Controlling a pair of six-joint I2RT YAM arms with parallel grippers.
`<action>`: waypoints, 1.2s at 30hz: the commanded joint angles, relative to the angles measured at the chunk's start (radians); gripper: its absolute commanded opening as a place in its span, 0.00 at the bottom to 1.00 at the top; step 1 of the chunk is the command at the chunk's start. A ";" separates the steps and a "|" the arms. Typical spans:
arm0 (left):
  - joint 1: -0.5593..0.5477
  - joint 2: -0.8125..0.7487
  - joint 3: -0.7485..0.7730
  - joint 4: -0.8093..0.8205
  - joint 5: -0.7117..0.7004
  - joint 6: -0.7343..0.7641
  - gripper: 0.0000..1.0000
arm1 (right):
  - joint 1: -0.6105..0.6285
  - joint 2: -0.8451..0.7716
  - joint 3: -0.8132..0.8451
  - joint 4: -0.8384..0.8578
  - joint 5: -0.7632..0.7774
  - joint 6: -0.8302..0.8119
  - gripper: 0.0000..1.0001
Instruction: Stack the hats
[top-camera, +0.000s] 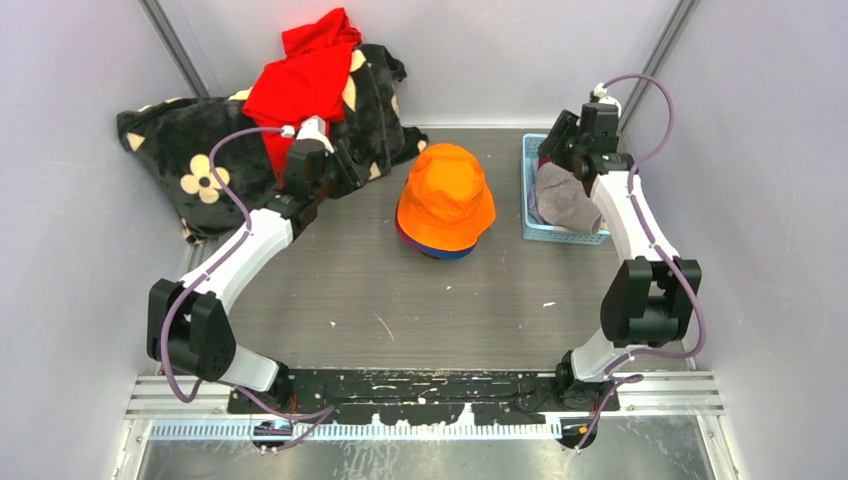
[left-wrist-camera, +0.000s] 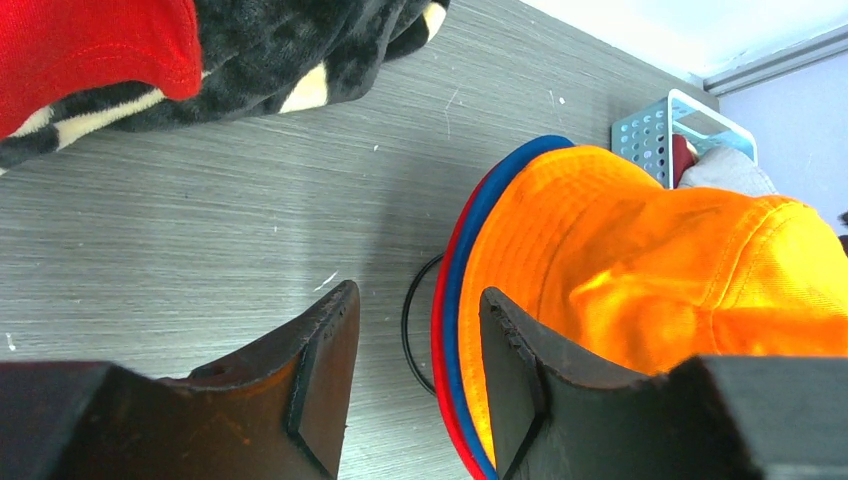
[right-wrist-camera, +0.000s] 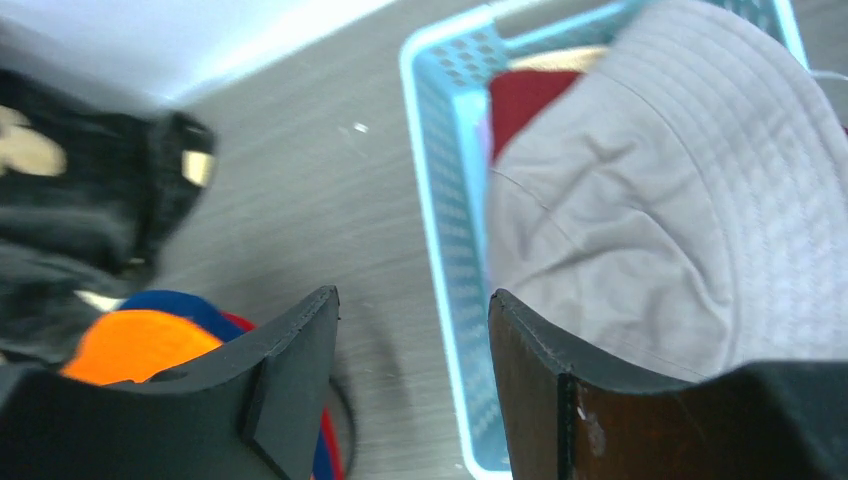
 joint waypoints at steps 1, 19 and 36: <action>0.000 -0.032 0.006 0.019 0.030 0.002 0.48 | 0.000 0.086 0.075 -0.179 0.140 -0.093 0.62; -0.001 -0.036 -0.057 0.049 0.068 -0.012 0.48 | -0.002 0.251 0.115 -0.178 0.296 -0.118 0.57; -0.001 -0.031 -0.065 0.052 0.065 -0.016 0.48 | -0.008 0.222 0.151 -0.152 0.299 -0.095 0.01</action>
